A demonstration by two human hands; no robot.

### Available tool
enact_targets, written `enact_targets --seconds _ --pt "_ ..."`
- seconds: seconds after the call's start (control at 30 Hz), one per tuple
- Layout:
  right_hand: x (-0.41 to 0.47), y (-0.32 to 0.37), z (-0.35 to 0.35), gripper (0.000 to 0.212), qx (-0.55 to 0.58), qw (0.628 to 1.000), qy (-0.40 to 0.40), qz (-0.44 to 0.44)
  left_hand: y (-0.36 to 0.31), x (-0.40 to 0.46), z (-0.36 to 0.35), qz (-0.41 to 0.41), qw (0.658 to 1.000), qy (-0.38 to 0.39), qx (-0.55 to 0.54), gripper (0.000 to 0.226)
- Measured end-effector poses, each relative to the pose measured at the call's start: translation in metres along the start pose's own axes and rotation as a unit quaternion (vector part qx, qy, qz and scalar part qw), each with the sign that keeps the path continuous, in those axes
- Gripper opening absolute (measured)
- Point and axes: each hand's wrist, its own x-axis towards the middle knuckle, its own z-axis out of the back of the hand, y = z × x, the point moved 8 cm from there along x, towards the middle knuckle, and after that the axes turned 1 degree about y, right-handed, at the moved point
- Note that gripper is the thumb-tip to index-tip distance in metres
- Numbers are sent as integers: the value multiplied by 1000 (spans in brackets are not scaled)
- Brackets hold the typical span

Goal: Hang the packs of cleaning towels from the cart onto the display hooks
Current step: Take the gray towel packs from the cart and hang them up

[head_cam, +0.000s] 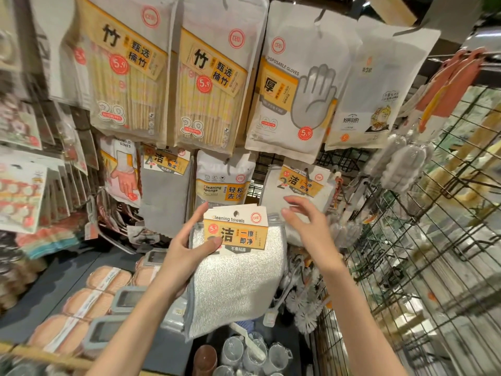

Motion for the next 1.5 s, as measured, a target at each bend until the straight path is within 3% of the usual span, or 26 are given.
enact_targets --seconds 0.13,0.57,0.87,1.0,1.5 --pt "-13 3 -31 39 -11 999 50 -11 -1 -4 -12 3 1000 22 8 75" --pt "-27 10 -33 50 -70 997 -9 23 2 -10 -11 8 999 -35 -2 64" --pt "-27 8 -34 43 32 999 -20 -1 -1 -10 -5 33 997 -54 40 38" --pt "-26 11 -26 43 32 999 -34 16 -3 -9 -8 26 999 -25 34 37" --pt "7 -3 40 31 94 991 -98 -7 5 2 -2 22 998 -42 46 36"
